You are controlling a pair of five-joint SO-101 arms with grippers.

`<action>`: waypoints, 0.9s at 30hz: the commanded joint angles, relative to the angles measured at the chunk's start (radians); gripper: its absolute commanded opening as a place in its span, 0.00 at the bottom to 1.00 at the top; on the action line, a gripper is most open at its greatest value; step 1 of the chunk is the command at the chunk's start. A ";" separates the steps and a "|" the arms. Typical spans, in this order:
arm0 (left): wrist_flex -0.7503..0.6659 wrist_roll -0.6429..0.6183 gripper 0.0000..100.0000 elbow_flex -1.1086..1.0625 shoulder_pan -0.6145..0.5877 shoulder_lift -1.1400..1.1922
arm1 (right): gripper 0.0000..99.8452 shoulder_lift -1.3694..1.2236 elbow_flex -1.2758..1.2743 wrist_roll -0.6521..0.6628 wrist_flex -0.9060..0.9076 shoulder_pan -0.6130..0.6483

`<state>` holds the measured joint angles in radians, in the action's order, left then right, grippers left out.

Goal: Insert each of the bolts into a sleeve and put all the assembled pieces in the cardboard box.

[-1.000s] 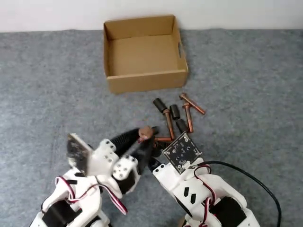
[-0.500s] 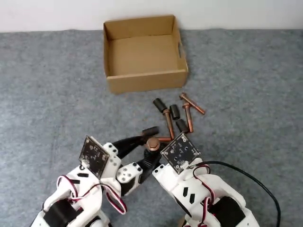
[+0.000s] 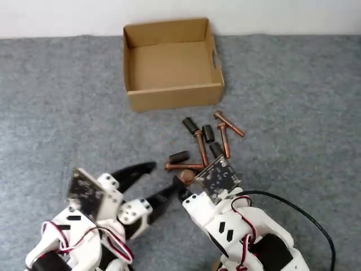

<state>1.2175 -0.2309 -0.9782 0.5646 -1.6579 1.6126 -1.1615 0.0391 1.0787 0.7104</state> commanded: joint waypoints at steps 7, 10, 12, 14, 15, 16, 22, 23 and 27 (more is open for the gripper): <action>-0.060 0.002 0.01 -0.130 -0.465 -0.003 | 0.01 -0.348 0.196 -0.115 -0.087 -0.206; -0.083 0.002 0.00 -0.278 -0.537 -0.003 | 0.01 -0.556 0.316 -0.157 -0.114 -0.209; -0.127 0.005 0.00 -0.377 -0.574 -0.003 | 0.01 -0.696 0.408 -0.176 -0.140 -0.211; -0.164 0.046 0.00 -0.466 -0.595 -0.003 | 0.01 -0.837 0.502 -0.181 -0.182 -0.232; -0.178 0.063 0.00 -0.504 -0.598 -0.003 | 0.01 -0.903 0.549 -0.181 -0.211 -0.245; -0.189 0.080 0.00 -0.542 -0.601 -0.003 | 0.01 -0.970 0.600 -0.181 -0.237 -0.260; -0.269 0.089 0.00 -0.671 -0.605 -0.003 | 0.01 -1.354 0.954 -0.175 -0.335 -0.337; -0.279 0.087 0.00 -0.679 -0.605 -0.003 | 0.01 -1.414 1.020 -0.175 -0.346 -0.349; -0.316 0.086 0.00 -0.714 -0.605 -0.002 | 0.01 -1.661 1.283 -0.173 -0.374 -0.392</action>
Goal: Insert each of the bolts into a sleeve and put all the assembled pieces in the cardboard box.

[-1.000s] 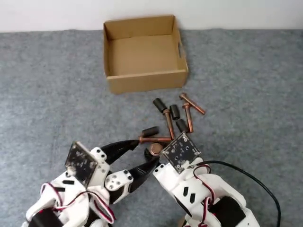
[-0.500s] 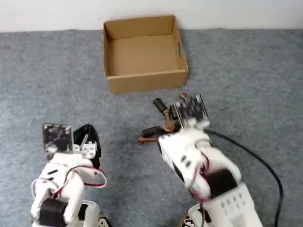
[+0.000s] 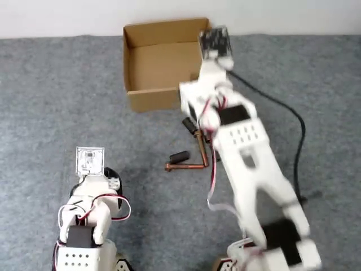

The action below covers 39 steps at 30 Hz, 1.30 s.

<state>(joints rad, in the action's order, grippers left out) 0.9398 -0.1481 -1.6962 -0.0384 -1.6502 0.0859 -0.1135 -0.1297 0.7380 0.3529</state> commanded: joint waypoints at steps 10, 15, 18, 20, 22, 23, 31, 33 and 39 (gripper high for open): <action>-0.038 -0.066 0.00 0.005 -0.002 -0.009 | 0.01 -0.676 0.809 -0.006 -0.033 -0.067; -0.038 -0.069 0.00 0.005 -0.002 -0.008 | 0.01 -0.889 0.965 -0.005 -0.013 -0.064; -0.038 -0.069 0.00 0.005 -0.002 -0.008 | 0.01 -0.986 1.049 -0.005 0.056 -0.061; -0.038 -0.069 0.00 0.005 -0.002 -0.008 | 0.01 -1.036 1.106 -0.005 0.107 -0.061; -0.040 -0.069 0.00 0.005 -0.002 -0.008 | 0.01 -1.079 1.166 -0.002 0.159 -0.061; -0.040 -0.069 0.00 0.005 0.000 -0.006 | 0.02 -1.098 1.197 0.014 0.182 -0.061; -0.043 -0.071 0.00 0.005 0.000 -0.006 | 0.17 -1.168 1.425 0.101 0.367 -0.061; -0.043 -0.071 0.00 0.005 0.000 -0.006 | 0.14 -1.170 1.473 0.100 0.401 -0.061; -0.043 -0.072 0.00 0.005 0.000 -0.006 | 0.02 -1.165 1.636 0.095 0.590 -0.048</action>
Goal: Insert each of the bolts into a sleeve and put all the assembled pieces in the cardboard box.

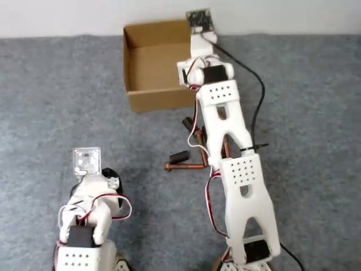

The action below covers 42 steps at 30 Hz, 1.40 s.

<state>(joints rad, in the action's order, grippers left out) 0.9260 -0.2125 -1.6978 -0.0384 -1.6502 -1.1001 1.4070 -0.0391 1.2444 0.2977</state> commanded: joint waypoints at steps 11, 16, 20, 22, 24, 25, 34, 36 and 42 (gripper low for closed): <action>-0.029 -0.008 0.00 0.007 0.000 -0.006 | 0.01 0.053 0.273 0.012 0.532 0.007; -0.029 -0.009 0.00 0.007 0.000 -0.006 | 0.01 0.099 0.267 0.141 0.555 -0.010; -0.029 -0.009 0.00 0.007 0.000 -0.006 | 0.01 0.180 0.186 0.279 0.556 -0.016; -0.029 -0.009 0.00 0.007 0.000 -0.006 | 0.01 0.254 0.069 0.284 0.556 -0.018; -0.028 -0.009 0.00 0.007 0.000 -0.006 | 0.01 0.348 -0.100 0.284 0.556 -0.018; -0.028 -0.009 0.00 0.007 0.000 -0.006 | 0.01 0.400 -0.198 0.285 0.555 -0.016; -0.026 -0.009 0.00 0.007 0.000 -0.008 | 0.01 0.713 -0.928 0.393 0.549 -0.012; -0.026 -0.009 0.00 0.007 0.000 -0.008 | 0.01 0.704 -0.967 0.394 0.549 -0.012; -0.026 -0.009 0.00 0.007 0.000 -0.008 | 0.18 0.581 -0.976 0.394 0.530 -0.019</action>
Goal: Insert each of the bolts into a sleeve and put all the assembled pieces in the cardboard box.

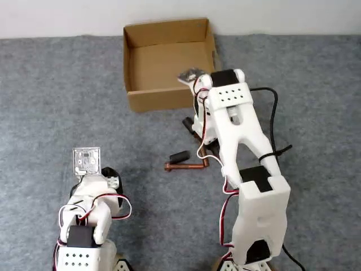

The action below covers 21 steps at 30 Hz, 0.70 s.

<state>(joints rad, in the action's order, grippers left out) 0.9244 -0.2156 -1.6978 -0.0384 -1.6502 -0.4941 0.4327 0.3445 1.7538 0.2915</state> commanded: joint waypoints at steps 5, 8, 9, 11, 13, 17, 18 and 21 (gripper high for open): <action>-0.025 -0.006 0.00 0.007 0.000 -0.008 | 0.16 -0.110 0.000 0.012 -0.070 -0.013; -0.025 -0.006 0.00 0.007 0.000 -0.008 | 0.14 -0.136 0.000 0.015 -0.119 -0.019; -0.025 -0.006 0.00 0.007 0.000 -0.008 | 0.14 -0.145 0.000 0.015 -0.128 -0.024; -0.025 -0.006 0.00 0.007 0.000 -0.008 | 0.14 -0.165 0.000 0.015 -0.143 -0.028; -0.025 -0.006 0.00 0.007 0.000 -0.008 | 0.14 -0.189 0.000 0.015 -0.147 -0.036; -0.025 -0.006 0.00 0.007 0.000 -0.008 | 0.14 -0.240 0.000 0.012 -0.162 -0.059; -0.025 -0.006 0.00 0.007 0.000 -0.008 | 0.14 -0.252 0.000 0.012 -0.168 -0.064; -0.026 -0.006 0.00 0.007 0.000 -0.006 | 0.11 -0.278 0.000 0.011 -0.174 -0.064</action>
<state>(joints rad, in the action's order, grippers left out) 0.9244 -0.2156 -1.6978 -0.0384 -1.6502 -0.7564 0.4342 0.3506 1.5942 0.2455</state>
